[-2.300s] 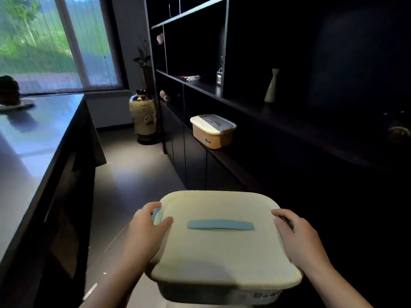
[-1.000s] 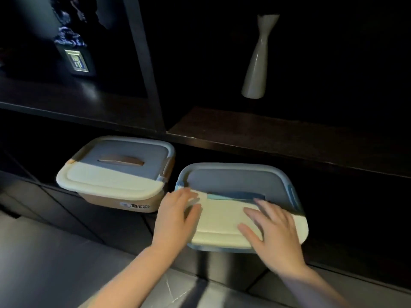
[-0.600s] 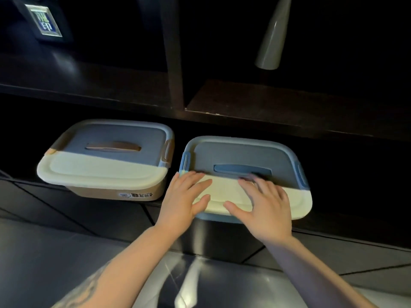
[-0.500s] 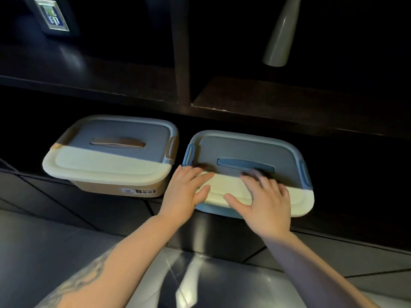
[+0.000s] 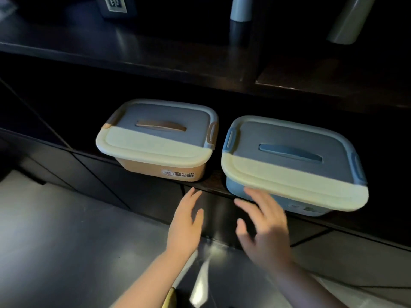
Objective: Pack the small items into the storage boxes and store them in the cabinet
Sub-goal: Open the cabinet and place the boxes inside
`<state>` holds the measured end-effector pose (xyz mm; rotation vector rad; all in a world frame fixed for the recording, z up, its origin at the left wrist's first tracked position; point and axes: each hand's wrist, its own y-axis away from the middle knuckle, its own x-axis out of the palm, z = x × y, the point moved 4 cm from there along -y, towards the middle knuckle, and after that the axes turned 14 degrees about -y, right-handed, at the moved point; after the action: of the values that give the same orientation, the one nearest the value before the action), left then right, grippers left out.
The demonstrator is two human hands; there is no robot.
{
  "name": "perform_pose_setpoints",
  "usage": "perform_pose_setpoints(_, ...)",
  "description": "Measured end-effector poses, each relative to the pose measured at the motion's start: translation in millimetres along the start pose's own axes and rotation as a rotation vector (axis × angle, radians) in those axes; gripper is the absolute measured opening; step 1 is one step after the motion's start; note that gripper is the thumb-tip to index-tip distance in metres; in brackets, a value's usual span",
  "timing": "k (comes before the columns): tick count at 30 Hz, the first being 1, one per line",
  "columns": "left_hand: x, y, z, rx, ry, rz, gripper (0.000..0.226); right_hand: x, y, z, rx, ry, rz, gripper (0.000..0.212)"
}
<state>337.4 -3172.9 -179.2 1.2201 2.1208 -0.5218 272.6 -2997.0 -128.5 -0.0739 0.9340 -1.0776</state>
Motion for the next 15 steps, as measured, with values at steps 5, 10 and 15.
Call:
perform_pose_setpoints(5, -1.5, -19.9, 76.5, -0.265, 0.037, 0.112, 0.041, 114.8, -3.0, 4.8, 0.153, 0.008, 0.499, 0.056)
perform_pose_setpoints(10, 13.3, -59.2, 115.8, -0.286, 0.112, 0.343, 0.049, 175.0, -33.7, -9.6, 0.323, 0.183, 0.59, 0.076)
perform_pose_setpoints(15, 27.8, -86.8, 140.9, -0.257, 0.181, 0.543, 0.061, 197.3, -28.4, -8.9, 0.398, 0.312, 0.557, 0.083)
